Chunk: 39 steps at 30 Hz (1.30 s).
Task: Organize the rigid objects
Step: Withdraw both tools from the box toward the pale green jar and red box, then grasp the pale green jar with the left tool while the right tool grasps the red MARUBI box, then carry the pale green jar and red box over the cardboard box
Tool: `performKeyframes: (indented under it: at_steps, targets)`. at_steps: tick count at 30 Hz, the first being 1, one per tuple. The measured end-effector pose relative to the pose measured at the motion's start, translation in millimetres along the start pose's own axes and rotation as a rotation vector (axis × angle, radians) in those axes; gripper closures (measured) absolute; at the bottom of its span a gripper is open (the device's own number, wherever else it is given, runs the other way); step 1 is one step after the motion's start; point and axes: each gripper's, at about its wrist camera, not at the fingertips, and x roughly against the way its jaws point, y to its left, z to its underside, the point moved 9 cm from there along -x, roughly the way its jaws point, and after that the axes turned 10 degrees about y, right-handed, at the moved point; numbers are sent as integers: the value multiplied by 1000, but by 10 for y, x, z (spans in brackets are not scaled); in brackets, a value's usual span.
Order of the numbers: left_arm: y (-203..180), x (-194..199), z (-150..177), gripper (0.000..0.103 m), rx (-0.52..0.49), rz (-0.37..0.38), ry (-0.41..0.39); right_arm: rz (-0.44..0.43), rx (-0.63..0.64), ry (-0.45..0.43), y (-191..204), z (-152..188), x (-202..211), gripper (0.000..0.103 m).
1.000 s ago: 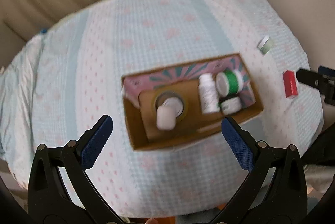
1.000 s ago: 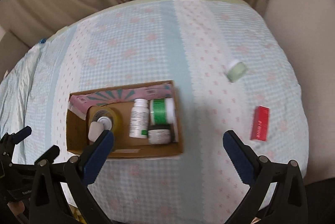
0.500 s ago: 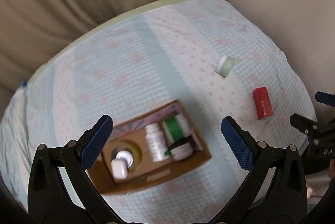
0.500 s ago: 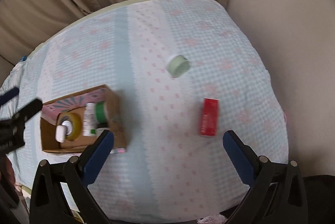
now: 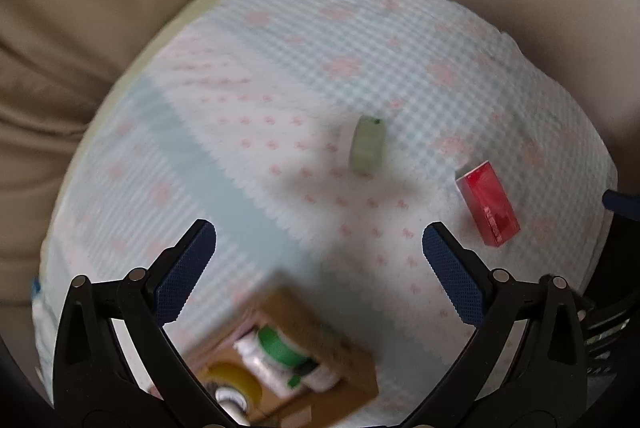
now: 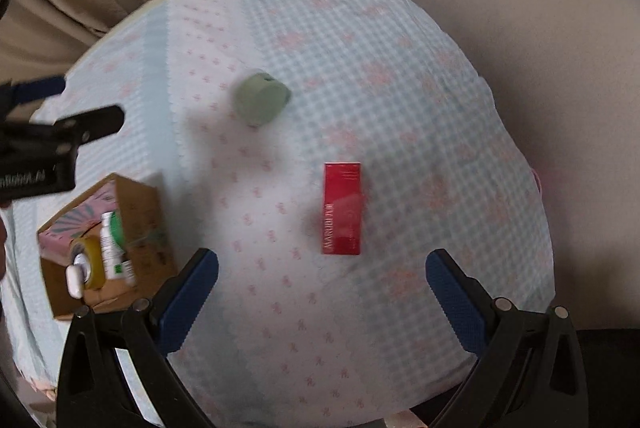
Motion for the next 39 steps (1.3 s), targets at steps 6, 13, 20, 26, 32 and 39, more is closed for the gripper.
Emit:
performKeyframes:
  at_steps: [6, 13, 20, 26, 32, 39]
  targets:
    - [-205, -574, -426, 0, -107, 11, 66, 9, -57, 86, -69, -148, -552, 1]
    - [-364, -1314, -640, 20, -186, 53, 174, 53, -112, 200, -54, -186, -1256, 16]
    - [-470, -1674, -713, 35, -233, 69, 217, 54, -175, 268, -120, -223, -1660, 37]
    - [-498, -1831, -759, 61, -216, 104, 243, 60, -208, 289, -210, -266, -1772, 54]
    - [-544, -1822, -771, 63, -222, 77, 221, 57, -187, 289, -270, -251, -1774, 63]
    - [-521, -1593, -764, 63, -186, 77, 183, 9, -202, 271, -459, -183, -1602, 63]
